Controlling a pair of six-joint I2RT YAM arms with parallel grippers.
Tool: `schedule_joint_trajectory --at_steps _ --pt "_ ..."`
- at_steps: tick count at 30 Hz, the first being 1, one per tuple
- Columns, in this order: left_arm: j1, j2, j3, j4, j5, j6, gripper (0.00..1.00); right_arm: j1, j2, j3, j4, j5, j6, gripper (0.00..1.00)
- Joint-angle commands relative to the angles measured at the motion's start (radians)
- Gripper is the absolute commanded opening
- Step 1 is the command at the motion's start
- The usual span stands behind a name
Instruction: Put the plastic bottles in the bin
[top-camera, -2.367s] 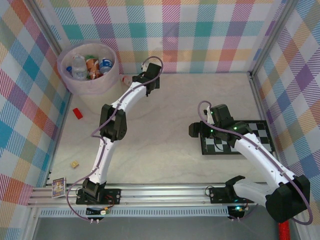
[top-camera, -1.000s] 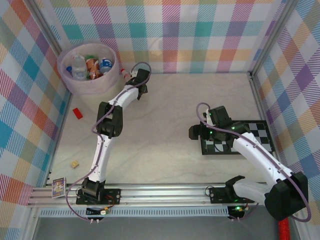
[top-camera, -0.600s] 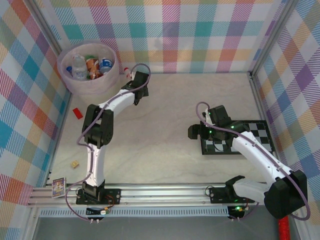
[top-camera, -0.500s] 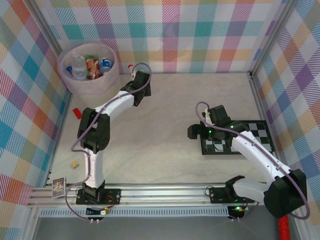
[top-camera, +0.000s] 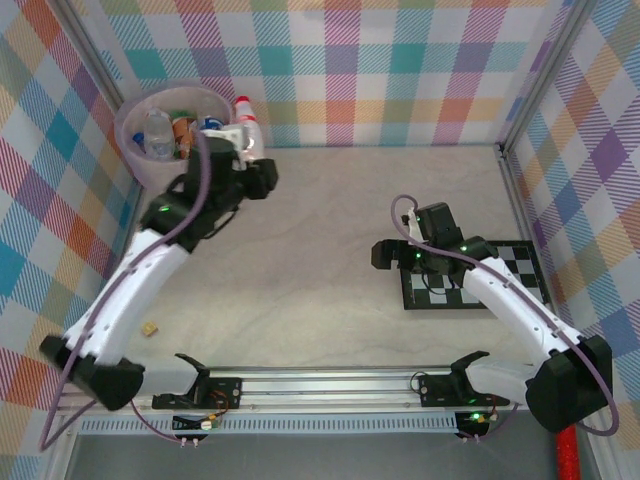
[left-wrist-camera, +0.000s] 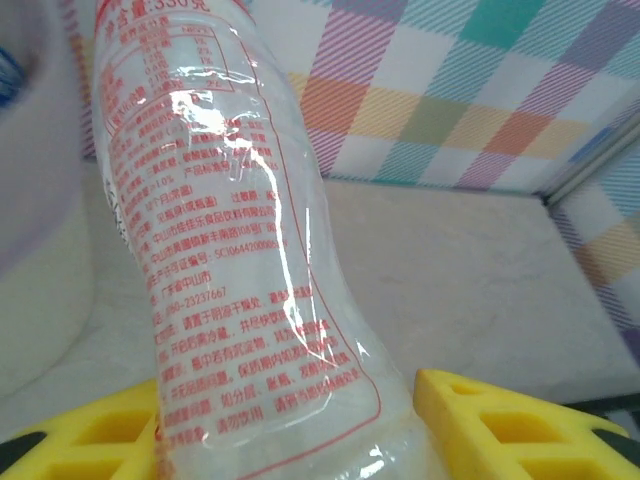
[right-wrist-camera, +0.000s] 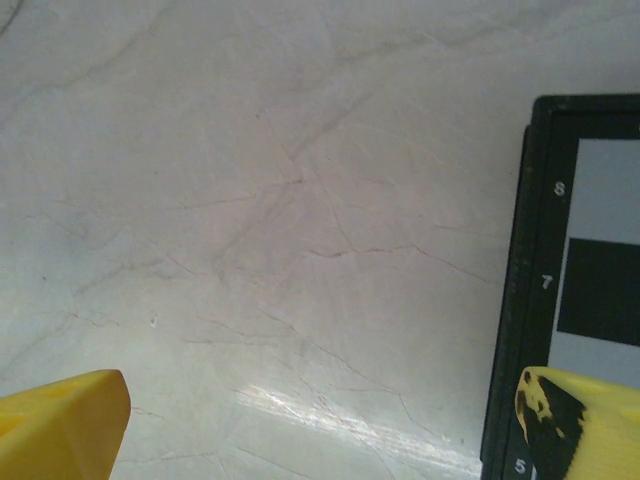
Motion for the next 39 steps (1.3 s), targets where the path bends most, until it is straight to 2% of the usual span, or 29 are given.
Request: schedule_joint_trajectory --at_steps 1,4,8,10,11,15,18,21,23,29,36,39 --pt "0.135 -0.041 0.157 -0.351 0.148 0.014 0.51 -0.004 0.021 0.016 0.061 -0.05 -0.002 0.99" --pt "0.275 -0.013 0.347 -0.569 0.26 0.058 0.5 -0.004 0.042 0.015 0.096 -0.081 -0.002 0.99" --pt "0.425 0.037 0.498 -0.723 0.322 0.124 0.49 -0.005 0.086 0.043 0.103 -0.122 -0.019 0.99" --pt "0.472 0.045 0.5 -0.715 0.293 0.134 0.49 -0.004 0.101 0.052 0.105 -0.144 -0.026 0.99" --pt "0.504 0.057 0.501 -0.71 0.312 0.135 0.49 -0.003 0.104 0.053 0.104 -0.15 -0.028 0.99" --pt "0.677 0.107 0.472 -0.628 0.442 0.104 0.48 -0.003 0.091 0.036 0.103 -0.154 -0.033 0.99" --pt "0.814 0.138 0.451 -0.517 0.549 0.022 0.46 -0.003 0.074 0.014 0.107 -0.151 -0.028 0.99" --pt "0.893 0.165 0.421 -0.394 0.638 -0.07 0.45 -0.003 0.072 -0.002 0.119 -0.156 -0.021 0.99" --pt "0.92 0.198 0.422 -0.363 0.687 -0.107 0.44 -0.003 0.078 -0.01 0.126 -0.155 -0.017 0.99" --pt "0.923 0.3 0.457 -0.369 0.739 -0.12 0.46 -0.002 0.098 -0.021 0.143 -0.161 -0.004 0.99" --pt "0.924 0.303 0.395 -0.332 0.767 -0.153 0.45 -0.002 0.126 -0.017 0.163 -0.168 0.004 0.99" --pt "0.924 0.327 0.387 -0.333 0.827 -0.166 0.38 -0.001 0.139 -0.019 0.17 -0.17 0.007 0.99"
